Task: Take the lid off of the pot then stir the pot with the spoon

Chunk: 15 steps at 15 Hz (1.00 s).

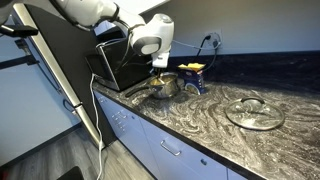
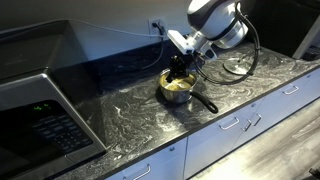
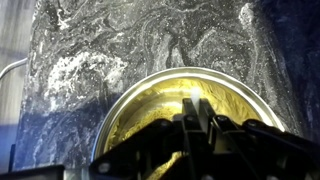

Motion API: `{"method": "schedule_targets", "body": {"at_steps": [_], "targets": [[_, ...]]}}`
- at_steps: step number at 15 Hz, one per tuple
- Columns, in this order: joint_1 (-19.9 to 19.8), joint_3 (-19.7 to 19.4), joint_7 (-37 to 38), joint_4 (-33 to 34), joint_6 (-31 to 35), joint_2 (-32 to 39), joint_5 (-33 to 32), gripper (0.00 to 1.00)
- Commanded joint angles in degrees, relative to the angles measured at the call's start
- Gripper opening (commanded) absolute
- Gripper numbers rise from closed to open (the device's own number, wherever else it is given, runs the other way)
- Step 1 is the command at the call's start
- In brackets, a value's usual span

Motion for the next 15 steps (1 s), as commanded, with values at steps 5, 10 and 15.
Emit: {"method": "schedule_targets", "body": {"at_steps": [5, 10, 15], "targets": [[-0.88, 1.36, 6.55, -4.55, 1.11, -5.76, -8.94, 0.72], [-3.00, 1.10, 6.26, -9.51, -3.14, -13.60, -11.92, 1.00], [-4.31, 0.62, 8.30, -14.70, -5.52, -21.75, -20.06, 1.00]]}}
